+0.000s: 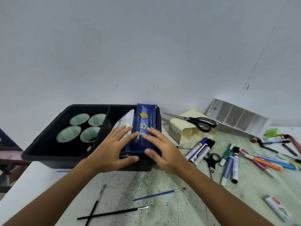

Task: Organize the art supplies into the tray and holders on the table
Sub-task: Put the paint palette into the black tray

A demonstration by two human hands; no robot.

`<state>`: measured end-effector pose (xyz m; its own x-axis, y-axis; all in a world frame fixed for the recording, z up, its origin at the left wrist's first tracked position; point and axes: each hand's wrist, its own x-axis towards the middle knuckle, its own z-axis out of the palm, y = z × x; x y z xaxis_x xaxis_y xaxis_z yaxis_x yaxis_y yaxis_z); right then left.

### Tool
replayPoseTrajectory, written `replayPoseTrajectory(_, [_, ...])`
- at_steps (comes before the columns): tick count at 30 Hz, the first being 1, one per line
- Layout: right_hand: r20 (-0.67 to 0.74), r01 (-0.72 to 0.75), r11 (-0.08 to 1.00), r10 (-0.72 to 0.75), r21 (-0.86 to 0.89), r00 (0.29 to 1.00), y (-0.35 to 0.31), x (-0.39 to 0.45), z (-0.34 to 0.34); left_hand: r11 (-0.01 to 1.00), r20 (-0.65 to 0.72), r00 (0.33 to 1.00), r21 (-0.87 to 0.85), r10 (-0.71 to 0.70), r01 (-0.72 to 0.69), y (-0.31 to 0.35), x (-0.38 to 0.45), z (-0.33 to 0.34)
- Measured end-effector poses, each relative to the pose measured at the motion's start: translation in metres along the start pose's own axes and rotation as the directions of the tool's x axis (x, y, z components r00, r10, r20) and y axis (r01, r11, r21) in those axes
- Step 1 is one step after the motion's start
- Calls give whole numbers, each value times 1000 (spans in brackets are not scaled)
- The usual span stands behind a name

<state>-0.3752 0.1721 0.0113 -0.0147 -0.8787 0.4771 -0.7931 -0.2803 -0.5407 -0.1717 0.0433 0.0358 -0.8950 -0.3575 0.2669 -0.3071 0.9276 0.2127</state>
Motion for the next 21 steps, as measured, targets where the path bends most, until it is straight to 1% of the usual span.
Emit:
replayPoseTrajectory(1, [-56,-27,1000,27,9,998,4,-3,-9,1000,-33,999,6,17,-17,10,5,0])
replayPoseTrajectory(3, [-157,-51,998,44,-43,987,19,-9,-33,998,-73,995,31,65,-63,34,21,3])
replayPoseTrajectory(6, [-182,-153,974,123,-164,976,49,-20,-84,992,-113,987,54,116,-110,74,56,13])
replayPoseTrajectory(9, [-106,-317,917,300,-241,948,82,-29,-137,997,-61,996,7,71,-71,112,97,32])
replayPoseTrajectory(11, [-28,-362,877,373,-316,928,98,-27,-158,1000,-7,1000,0,-7,7,126,120,48])
replayPoseTrajectory(14, [91,-339,853,405,-397,910,114,-19,-173,986,99,984,92,-150,141,141,150,69])
replayPoseTrajectory(17, [194,-280,854,394,-439,898,116,-5,-170,953,163,943,141,-290,269,146,163,86])
replayPoseTrajectory(19, [255,-246,831,412,-499,875,116,2,-162,943,197,926,145,-323,298,146,163,95])
replayPoseTrajectory(21, [269,-253,804,449,-538,852,113,7,-157,945,200,927,145,-317,292,145,160,99])
